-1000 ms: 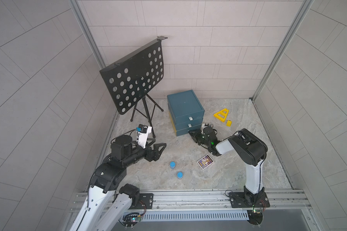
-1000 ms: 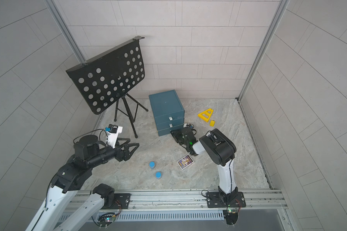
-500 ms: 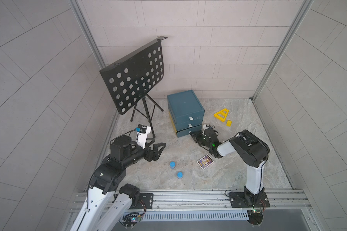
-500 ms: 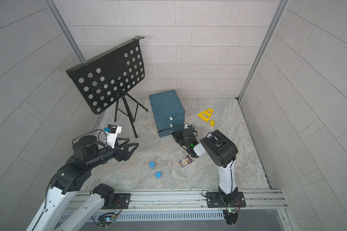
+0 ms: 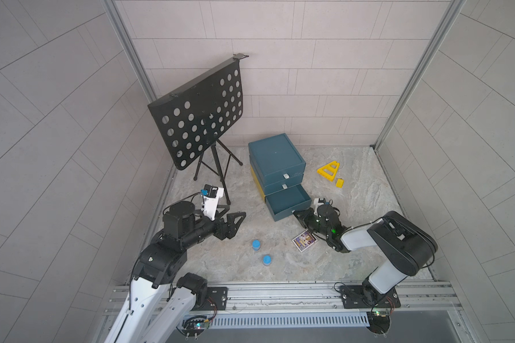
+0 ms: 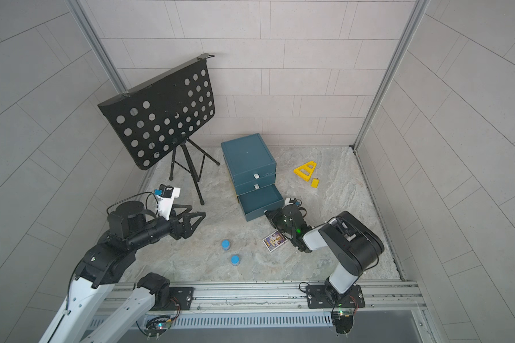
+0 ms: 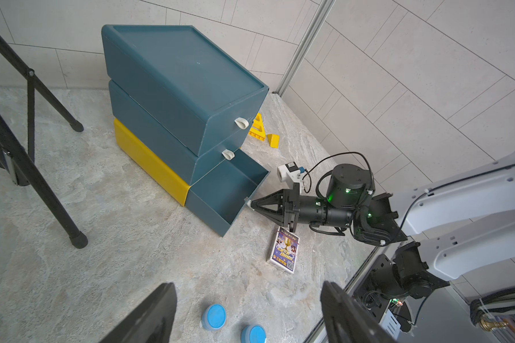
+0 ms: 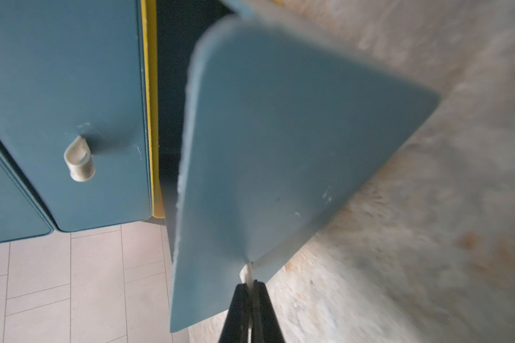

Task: Put the paint cans in the drawer according to color
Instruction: Open the drawer in the storage box, then pick up the paint can at the center of the board.

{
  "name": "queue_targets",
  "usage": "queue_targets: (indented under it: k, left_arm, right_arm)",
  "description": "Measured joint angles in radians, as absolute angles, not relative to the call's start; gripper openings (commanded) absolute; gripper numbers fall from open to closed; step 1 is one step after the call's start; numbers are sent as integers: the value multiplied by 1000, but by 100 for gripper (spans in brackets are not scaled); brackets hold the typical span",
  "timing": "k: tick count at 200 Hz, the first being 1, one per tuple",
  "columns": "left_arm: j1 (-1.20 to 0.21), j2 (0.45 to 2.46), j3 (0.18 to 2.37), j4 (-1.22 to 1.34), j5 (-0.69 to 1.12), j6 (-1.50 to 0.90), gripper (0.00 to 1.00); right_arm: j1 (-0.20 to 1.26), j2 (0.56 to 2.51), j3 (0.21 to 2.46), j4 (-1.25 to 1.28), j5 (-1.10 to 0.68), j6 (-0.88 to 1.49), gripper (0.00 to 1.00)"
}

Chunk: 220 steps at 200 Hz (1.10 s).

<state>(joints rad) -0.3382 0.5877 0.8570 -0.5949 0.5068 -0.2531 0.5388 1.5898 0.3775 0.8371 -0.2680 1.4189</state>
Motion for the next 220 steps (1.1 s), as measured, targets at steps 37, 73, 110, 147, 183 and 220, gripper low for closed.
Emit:
queue_targets:
  k: [37, 73, 110, 147, 183, 220]
  left_arm:
    - [-338, 588, 857, -595, 506, -253, 84]
    - [-338, 587, 857, -595, 506, -253, 84]
    - [-338, 583, 857, -595, 505, -253, 84]
    - [-338, 583, 857, -595, 503, -253, 84]
    - [-338, 583, 857, -595, 492, -253, 84]
    - [-334, 581, 857, -600, 450, -253, 85]
  right_arm:
    - [539, 1444, 345, 706, -263, 1383, 0]
    - [542, 1415, 345, 626, -265, 1366, 0]
    - [542, 1435, 345, 610, -273, 1365, 30]
    - [544, 1398, 369, 487, -255, 1286, 56]
    - [616, 1144, 448, 148, -96, 1103, 51]
    - [896, 1048, 632, -149, 173, 871, 48]
